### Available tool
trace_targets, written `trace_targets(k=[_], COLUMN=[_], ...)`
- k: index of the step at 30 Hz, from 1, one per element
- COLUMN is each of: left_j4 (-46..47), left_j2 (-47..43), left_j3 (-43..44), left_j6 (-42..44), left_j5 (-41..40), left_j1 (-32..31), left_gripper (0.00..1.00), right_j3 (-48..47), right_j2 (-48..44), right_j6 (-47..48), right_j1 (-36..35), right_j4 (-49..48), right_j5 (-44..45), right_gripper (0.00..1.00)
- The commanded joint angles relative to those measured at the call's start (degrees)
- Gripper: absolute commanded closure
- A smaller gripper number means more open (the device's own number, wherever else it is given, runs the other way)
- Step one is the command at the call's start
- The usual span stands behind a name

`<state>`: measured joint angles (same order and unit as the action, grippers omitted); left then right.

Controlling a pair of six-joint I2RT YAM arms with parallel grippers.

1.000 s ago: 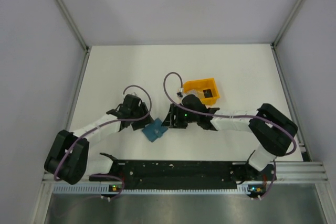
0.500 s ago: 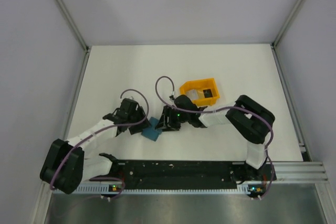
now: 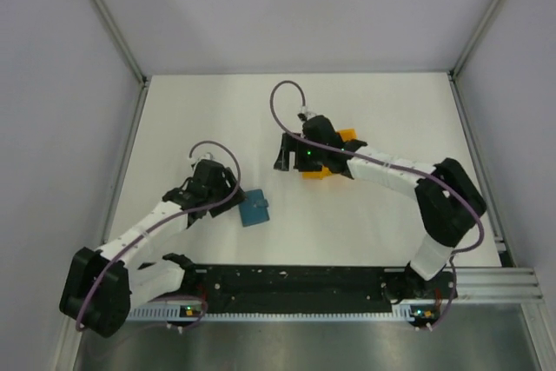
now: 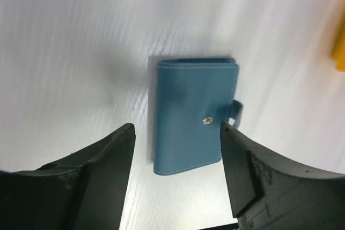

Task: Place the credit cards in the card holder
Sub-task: Open the card holder at the center of the board, then pick up the credit card from the storage box.

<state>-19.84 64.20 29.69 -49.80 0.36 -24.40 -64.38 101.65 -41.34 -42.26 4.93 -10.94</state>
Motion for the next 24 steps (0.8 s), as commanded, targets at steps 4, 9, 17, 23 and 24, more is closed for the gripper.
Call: trace_targets(k=[4, 9, 17, 23, 24], left_j4=[-4.6, -5.3, -4.8, -4.6, -4.4], left_j2=[-8.9, -8.5, -8.7, -8.7, -8.6], left_j3=[6.3, 7.0, 7.0, 7.2, 7.2], left_j6=[4.0, 3.6, 3.9, 4.7, 4.6], left_j5=[-5.7, -3.2, -0.9, 1.1, 1.4], left_j1=[-0.1, -0.1, 0.0, -0.1, -0.1], left_gripper=[0.28, 0.28, 0.28, 0.28, 0.28], right_j3=[-3.9, -2.3, 2.9, 11.5, 11.6], right_j2=[-8.4, -5.8, -9.1, -17.6, -18.8], right_j6=[16.2, 20.8, 27.0, 34.3, 34.2], right_j1=[9.2, 10.5, 11.1, 16.1, 17.1], right_j4=[13.3, 13.5, 16.9, 17.5, 17.4], right_j5=[11.2, 5.2, 8.5, 7.7, 7.8], right_gripper=[0.21, 0.22, 0.25, 0.29, 0.30])
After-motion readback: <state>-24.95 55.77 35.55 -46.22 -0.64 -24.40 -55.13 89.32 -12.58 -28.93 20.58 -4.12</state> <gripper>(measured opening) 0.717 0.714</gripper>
